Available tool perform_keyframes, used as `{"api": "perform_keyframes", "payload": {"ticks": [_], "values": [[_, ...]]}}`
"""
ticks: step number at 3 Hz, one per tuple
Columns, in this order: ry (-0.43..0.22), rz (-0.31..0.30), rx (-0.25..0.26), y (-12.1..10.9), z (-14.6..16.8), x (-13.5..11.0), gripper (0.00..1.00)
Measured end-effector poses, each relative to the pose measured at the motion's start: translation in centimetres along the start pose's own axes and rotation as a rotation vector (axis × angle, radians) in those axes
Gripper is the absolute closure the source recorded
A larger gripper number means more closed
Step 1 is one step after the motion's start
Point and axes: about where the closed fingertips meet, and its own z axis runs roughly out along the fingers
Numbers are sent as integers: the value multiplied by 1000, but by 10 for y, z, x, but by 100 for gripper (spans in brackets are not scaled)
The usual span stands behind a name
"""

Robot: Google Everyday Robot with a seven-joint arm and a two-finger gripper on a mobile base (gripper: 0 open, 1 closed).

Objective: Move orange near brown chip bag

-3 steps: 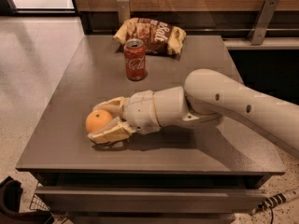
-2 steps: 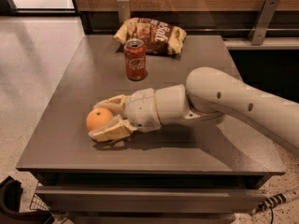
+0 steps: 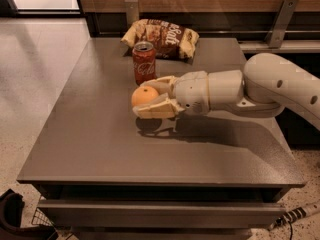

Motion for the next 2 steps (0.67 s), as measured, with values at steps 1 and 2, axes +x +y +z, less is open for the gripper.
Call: {"api": "perform_keyframes", "payload": {"ticks": [1, 2], "values": [[13, 45, 94, -41, -38, 6, 100], [47, 101, 214, -86, -75, 16, 100]]}}
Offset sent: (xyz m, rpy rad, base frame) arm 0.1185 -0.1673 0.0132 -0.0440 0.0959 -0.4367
